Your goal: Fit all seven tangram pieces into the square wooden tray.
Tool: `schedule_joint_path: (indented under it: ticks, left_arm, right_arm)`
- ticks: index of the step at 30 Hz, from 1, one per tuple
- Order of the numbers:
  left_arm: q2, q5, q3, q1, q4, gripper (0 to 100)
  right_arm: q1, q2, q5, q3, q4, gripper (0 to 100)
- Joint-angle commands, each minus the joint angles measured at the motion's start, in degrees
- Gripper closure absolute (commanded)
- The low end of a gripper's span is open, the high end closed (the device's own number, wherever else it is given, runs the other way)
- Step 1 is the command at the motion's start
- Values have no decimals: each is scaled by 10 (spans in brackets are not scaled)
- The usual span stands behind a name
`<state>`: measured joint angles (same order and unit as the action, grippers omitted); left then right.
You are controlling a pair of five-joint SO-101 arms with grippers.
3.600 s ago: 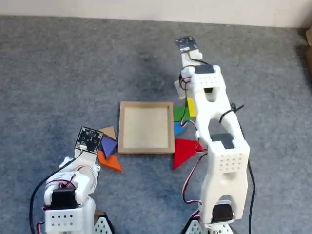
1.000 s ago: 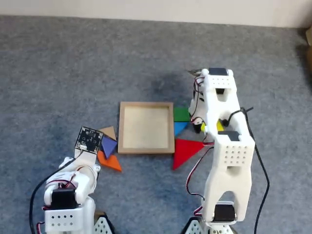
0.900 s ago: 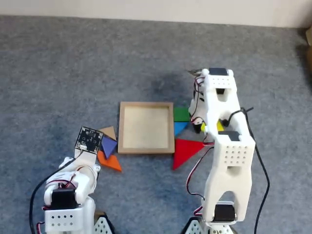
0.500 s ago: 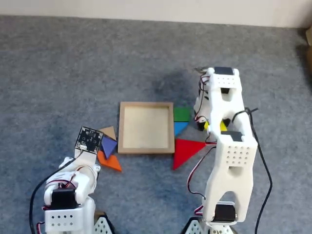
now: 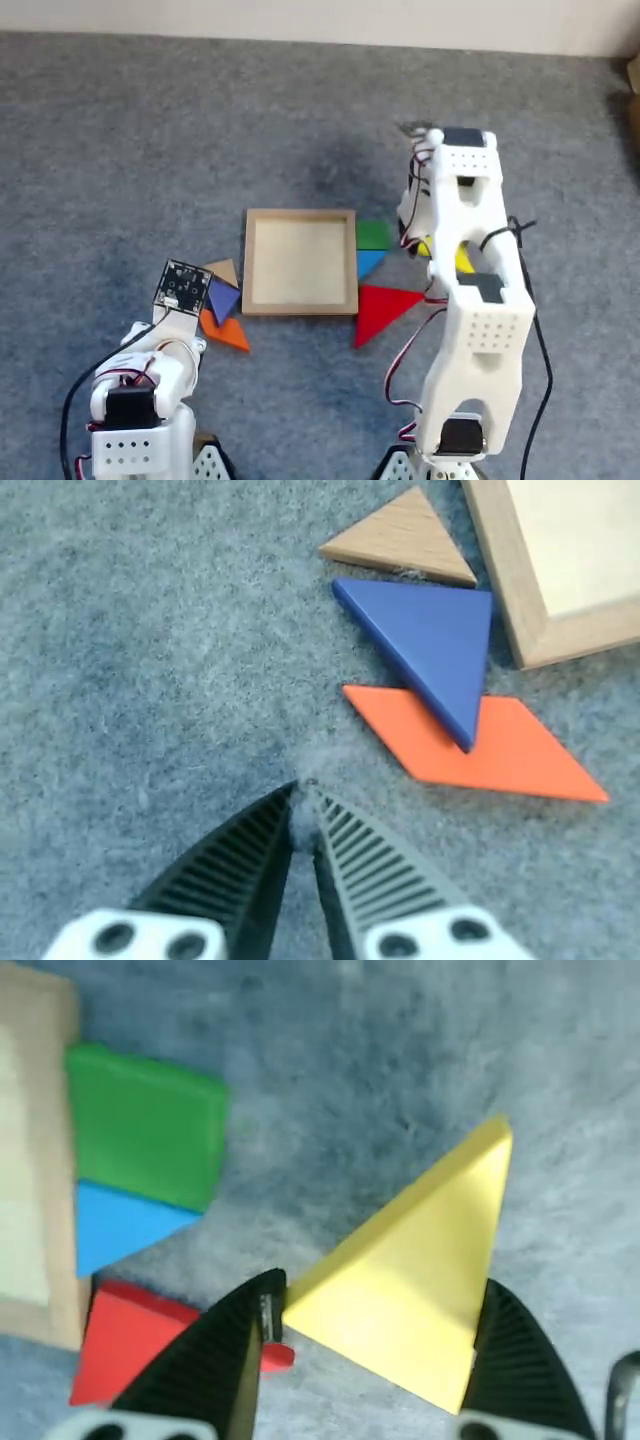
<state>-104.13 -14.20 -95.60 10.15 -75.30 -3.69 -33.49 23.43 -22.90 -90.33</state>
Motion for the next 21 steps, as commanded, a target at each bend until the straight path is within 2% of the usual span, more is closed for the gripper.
schedule_joint_path:
  ticks: [1, 7, 21]
  left_arm:
    - [-3, -4, 1, 7, 10, 992]
    - [-3, -4, 1, 7, 10, 992]
    - [-3, -4, 0, 7, 21, 992]
  right_arm:
    - [-27, 69, 47, -8, 0, 793]
    - [-74, 82, 109, -12, 0, 793]
    - [-258, 78, 308, -8, 15, 793]
